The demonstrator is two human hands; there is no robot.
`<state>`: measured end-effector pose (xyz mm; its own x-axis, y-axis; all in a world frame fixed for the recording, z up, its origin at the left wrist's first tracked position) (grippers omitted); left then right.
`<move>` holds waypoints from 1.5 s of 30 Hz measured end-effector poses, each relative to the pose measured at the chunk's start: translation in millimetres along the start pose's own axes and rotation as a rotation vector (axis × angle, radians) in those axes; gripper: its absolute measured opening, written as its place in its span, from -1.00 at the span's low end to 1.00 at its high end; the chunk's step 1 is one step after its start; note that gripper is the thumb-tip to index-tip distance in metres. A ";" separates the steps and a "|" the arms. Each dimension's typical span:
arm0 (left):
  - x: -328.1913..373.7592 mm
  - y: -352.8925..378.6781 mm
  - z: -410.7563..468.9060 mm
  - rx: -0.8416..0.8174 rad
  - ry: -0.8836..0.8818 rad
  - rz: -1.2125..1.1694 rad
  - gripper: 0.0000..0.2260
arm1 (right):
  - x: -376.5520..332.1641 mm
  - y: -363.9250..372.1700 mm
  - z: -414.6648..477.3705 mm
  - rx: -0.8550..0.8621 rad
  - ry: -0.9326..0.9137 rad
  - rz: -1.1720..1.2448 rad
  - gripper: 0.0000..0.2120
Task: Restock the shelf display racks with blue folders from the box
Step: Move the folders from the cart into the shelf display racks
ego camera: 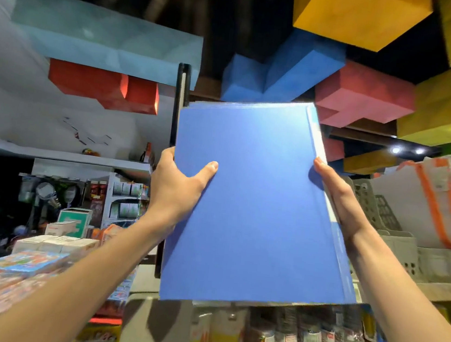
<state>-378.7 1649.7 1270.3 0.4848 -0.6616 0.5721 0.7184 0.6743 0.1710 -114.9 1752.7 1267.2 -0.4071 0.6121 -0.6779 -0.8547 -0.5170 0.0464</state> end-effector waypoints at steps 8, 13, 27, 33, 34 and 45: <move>-0.7 81.3 5.9 0.013 0.092 0.117 -0.37 | 14.7 -76.0 45.0 -0.014 -0.040 0.076 -0.77; -9.9 121.3 17.4 -0.091 0.093 0.371 -0.11 | 22.3 -109.2 81.1 0.046 -0.094 0.038 -0.53; -29.2 186.4 11.8 -0.344 -0.084 0.153 -0.44 | -23.3 -84.5 131.9 0.481 -0.408 -0.261 -0.67; -45.9 190.0 -4.8 -0.512 -0.165 0.101 -0.43 | 7.8 -56.0 136.7 0.554 -0.389 -0.262 -0.65; -51.4 189.2 -6.7 -0.546 -0.161 0.115 -0.40 | 11.7 -53.0 137.3 0.561 -0.379 -0.268 -0.62; -59.7 190.5 11.3 -0.573 -0.095 0.101 -0.54 | 28.0 -23.6 161.1 0.448 -0.305 -0.150 -0.77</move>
<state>-276.4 1821.3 1277.8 0.5372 -0.5533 0.6366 0.8387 0.4303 -0.3338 -158.0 1878.4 1365.4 -0.2882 0.8392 -0.4612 -0.9366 -0.1467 0.3183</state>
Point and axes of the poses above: each hand's wrist, its own z-axis towards the middle knuckle, its own y-axis out of the palm, x = y × z, the point moved 10 cm from there along z, towards the middle knuckle, and after that the axes turned 4 degrees about -z, right-handed, at the moved point
